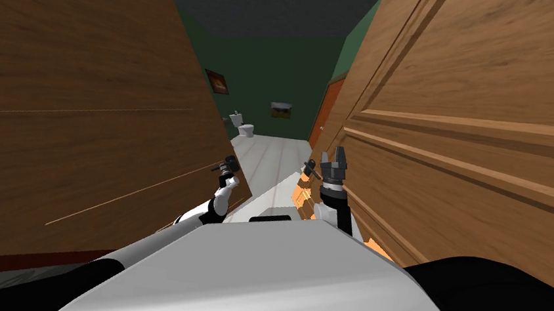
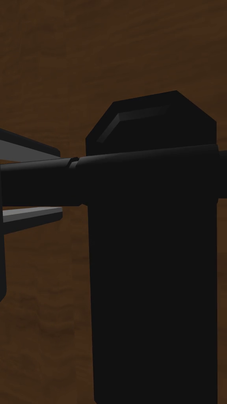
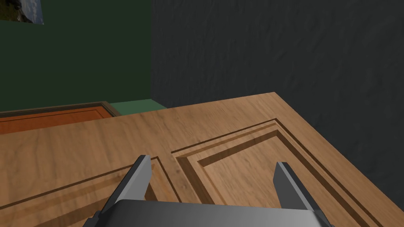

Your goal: Push the door open

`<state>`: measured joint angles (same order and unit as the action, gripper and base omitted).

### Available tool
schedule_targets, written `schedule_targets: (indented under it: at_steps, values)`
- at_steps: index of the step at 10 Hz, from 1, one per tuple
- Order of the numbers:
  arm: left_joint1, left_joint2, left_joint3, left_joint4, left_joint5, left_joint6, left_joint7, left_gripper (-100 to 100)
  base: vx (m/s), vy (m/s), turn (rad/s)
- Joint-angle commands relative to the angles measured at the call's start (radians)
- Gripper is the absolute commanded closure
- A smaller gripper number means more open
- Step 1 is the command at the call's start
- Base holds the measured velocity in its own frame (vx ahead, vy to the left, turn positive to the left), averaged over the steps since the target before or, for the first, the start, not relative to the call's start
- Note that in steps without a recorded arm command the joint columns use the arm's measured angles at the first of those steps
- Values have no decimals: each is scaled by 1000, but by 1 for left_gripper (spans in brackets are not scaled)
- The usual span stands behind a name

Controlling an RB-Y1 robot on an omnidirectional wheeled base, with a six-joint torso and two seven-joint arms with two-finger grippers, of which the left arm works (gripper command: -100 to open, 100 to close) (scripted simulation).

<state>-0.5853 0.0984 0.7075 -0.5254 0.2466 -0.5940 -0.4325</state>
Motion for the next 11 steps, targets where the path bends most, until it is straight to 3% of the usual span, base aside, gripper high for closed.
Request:
schedule_targets:
  at_steps: [1,2,4,7,9,11]
  values:
    - [11,0,13,-34,0,-3,-9,100,72,15,5]
    - [11,0,13,-34,0,-3,-9,100,25,8,-10]
    - [9,-14,53,-47,0,-8,-38,100,82,14,16]
    - [9,-14,53,-47,0,-8,-38,100,40,3,7]
    - [7,-29,92,-59,0,-13,-67,100,84,6,27]
    - [7,-29,92,-59,0,-13,-67,100,61,8,11]
